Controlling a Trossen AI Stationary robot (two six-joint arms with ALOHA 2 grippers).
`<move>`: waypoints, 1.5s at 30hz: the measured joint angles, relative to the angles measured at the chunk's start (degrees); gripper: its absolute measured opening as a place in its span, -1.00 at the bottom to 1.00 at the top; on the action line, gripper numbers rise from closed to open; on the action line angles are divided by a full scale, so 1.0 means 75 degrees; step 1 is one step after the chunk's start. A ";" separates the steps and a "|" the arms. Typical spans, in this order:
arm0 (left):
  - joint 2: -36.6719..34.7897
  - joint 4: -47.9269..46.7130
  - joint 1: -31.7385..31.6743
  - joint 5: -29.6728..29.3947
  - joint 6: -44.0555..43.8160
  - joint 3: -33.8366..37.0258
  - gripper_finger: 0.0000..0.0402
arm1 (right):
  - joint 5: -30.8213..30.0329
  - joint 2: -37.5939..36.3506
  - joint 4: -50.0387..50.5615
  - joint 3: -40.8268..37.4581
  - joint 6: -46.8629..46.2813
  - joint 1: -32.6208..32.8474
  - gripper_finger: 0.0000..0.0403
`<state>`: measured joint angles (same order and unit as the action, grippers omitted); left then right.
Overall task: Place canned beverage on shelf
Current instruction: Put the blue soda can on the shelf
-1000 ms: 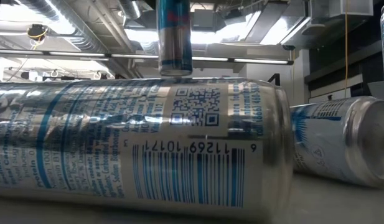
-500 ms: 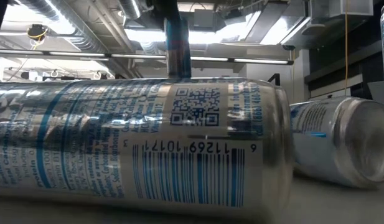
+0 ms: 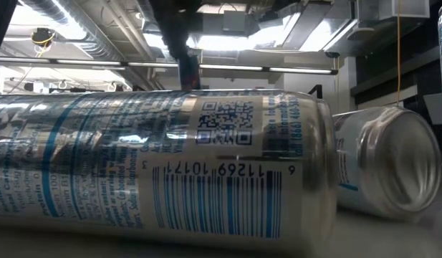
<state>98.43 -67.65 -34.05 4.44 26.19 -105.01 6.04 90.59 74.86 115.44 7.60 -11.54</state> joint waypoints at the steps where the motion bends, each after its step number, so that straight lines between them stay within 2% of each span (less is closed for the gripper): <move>1: 0.0004 0.0017 -0.0213 0.0040 0.0197 0.0000 0.14 | 0.0003 0.0000 -0.0106 0.0000 0.0005 -0.0038 0.78; 7: 0.0214 0.0278 -0.1184 0.0861 0.0906 0.0002 0.14 | 0.0003 0.0003 -0.0817 0.0000 0.0017 -0.0032 0.78; 14: 0.0776 0.0387 -0.1712 0.0946 0.1597 0.0003 0.14 | -0.0047 0.0153 -0.1385 0.0000 0.0020 -0.0031 0.78; 24: 0.1269 0.0509 -0.1892 0.1123 0.1821 0.0003 0.14 | -0.0068 0.0568 -0.1373 -0.0003 0.0023 -0.0031 0.78; 45: 0.1326 0.0058 -0.2322 0.1373 0.1944 0.0006 0.14 | -0.0064 0.0796 -0.1342 -0.0003 0.0024 -0.0031 0.78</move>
<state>108.38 -67.21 -51.47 14.74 40.77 -104.97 5.56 96.55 64.79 115.42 7.78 -11.77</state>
